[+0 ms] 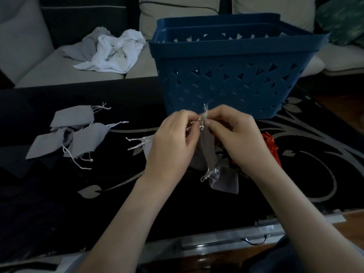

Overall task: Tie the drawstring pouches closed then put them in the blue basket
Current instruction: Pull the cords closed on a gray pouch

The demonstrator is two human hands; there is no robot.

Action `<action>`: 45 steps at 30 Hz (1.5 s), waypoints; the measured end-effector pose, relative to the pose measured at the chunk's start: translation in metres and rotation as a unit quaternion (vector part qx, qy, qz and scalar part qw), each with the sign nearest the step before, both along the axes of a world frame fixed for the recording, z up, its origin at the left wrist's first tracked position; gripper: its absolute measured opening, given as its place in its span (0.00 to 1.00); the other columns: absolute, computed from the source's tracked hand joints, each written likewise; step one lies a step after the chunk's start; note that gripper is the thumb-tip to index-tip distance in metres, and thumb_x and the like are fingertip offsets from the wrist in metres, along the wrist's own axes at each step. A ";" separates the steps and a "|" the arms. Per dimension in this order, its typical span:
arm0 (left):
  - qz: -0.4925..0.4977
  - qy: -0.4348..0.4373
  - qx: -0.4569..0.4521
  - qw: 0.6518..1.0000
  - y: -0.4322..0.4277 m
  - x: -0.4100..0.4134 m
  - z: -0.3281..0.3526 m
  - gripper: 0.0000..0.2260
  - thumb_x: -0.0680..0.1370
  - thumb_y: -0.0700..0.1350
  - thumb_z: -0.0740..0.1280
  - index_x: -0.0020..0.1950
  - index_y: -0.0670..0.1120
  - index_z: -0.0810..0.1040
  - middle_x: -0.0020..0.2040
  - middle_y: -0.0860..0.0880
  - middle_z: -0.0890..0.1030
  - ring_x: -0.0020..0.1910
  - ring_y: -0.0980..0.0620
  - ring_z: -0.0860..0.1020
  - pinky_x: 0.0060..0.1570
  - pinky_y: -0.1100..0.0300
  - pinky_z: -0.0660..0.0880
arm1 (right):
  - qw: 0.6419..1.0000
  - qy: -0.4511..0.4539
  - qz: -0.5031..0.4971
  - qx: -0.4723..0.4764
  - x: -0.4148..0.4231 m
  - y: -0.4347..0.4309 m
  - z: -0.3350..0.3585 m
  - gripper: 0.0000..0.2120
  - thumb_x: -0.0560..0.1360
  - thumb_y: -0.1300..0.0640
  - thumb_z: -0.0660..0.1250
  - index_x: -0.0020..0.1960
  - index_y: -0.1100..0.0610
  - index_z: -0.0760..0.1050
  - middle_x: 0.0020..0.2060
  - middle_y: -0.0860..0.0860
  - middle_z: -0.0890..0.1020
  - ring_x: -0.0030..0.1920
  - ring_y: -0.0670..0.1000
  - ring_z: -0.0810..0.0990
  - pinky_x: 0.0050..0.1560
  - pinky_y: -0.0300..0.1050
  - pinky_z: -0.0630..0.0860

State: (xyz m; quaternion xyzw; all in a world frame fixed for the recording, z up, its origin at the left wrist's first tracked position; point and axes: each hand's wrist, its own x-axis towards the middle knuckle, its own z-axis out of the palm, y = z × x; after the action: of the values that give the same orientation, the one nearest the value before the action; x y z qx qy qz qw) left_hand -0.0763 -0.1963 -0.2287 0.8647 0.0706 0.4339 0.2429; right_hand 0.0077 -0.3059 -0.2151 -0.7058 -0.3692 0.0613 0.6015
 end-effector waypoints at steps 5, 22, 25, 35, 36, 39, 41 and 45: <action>0.001 0.000 0.008 1.000 0.001 -0.001 0.001 0.10 0.77 0.45 0.61 0.49 0.40 0.78 0.43 0.48 0.80 0.43 0.52 0.78 0.43 0.66 0.71 | 0.998 -0.046 -0.038 -0.001 -0.005 0.003 -0.005 0.05 0.76 0.62 0.66 0.44 0.55 0.78 0.37 0.44 0.82 0.41 0.43 0.81 0.46 0.42 0.78; 0.041 0.011 0.110 0.993 0.003 0.002 -0.003 0.04 0.77 0.40 0.63 0.45 0.40 0.75 0.40 0.46 0.76 0.41 0.54 0.69 0.44 0.66 0.64 | 0.998 -0.002 -0.024 -0.064 -0.001 0.004 -0.003 0.04 0.77 0.60 0.65 0.45 0.56 0.79 0.32 0.45 0.79 0.33 0.40 0.75 0.37 0.40 0.71; 0.035 0.017 0.087 0.995 0.002 0.001 -0.001 0.06 0.78 0.41 0.62 0.45 0.40 0.75 0.40 0.47 0.76 0.42 0.55 0.70 0.44 0.67 0.63 | 0.997 -0.033 -0.044 -0.055 -0.003 0.004 -0.001 0.03 0.76 0.61 0.65 0.45 0.56 0.77 0.34 0.46 0.80 0.35 0.41 0.76 0.39 0.37 0.72; 0.014 -0.010 -0.020 1.000 0.002 0.002 0.003 0.08 0.76 0.44 0.63 0.47 0.41 0.78 0.41 0.56 0.74 0.41 0.59 0.73 0.42 0.73 0.68 | 0.998 0.051 0.016 0.029 -0.007 0.007 0.003 0.08 0.77 0.67 0.64 0.51 0.57 0.79 0.45 0.51 0.84 0.49 0.47 0.82 0.56 0.45 0.77; 0.014 -0.010 -0.019 1.000 0.001 0.002 0.003 0.08 0.76 0.44 0.63 0.47 0.41 0.78 0.41 0.56 0.74 0.41 0.59 0.73 0.42 0.73 0.68 | 0.997 0.063 0.019 0.032 -0.006 0.006 0.003 0.08 0.76 0.67 0.64 0.49 0.57 0.79 0.44 0.51 0.84 0.48 0.47 0.82 0.55 0.44 0.78; 0.018 -0.008 -0.012 1.000 0.001 0.001 0.002 0.08 0.77 0.45 0.62 0.47 0.41 0.78 0.41 0.56 0.73 0.41 0.60 0.72 0.42 0.73 0.67 | 0.995 0.088 0.014 0.043 -0.005 0.007 0.001 0.07 0.75 0.66 0.66 0.45 0.56 0.79 0.41 0.50 0.84 0.45 0.46 0.82 0.51 0.41 0.78; 0.023 -0.007 -0.015 1.000 0.000 0.001 0.001 0.09 0.77 0.45 0.62 0.47 0.41 0.78 0.41 0.55 0.73 0.40 0.58 0.73 0.42 0.72 0.67 | 0.995 0.089 0.003 0.046 -0.006 0.007 0.000 0.06 0.75 0.65 0.67 0.44 0.56 0.79 0.40 0.50 0.84 0.44 0.47 0.82 0.51 0.43 0.78; 0.038 0.002 -0.014 0.999 -0.004 0.001 -0.002 0.09 0.77 0.45 0.61 0.46 0.40 0.77 0.41 0.53 0.73 0.40 0.52 0.75 0.40 0.66 0.68 | 0.998 0.040 -0.042 0.002 -0.006 0.009 -0.004 0.05 0.75 0.62 0.67 0.43 0.54 0.79 0.39 0.48 0.83 0.44 0.47 0.82 0.51 0.45 0.78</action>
State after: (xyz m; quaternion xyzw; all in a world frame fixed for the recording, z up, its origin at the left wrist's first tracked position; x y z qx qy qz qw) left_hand -0.0752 -0.2001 -0.2302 0.8588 0.1098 0.4398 0.2386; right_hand 0.0019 -0.2974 -0.2187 -0.7166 -0.3153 0.0638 0.6189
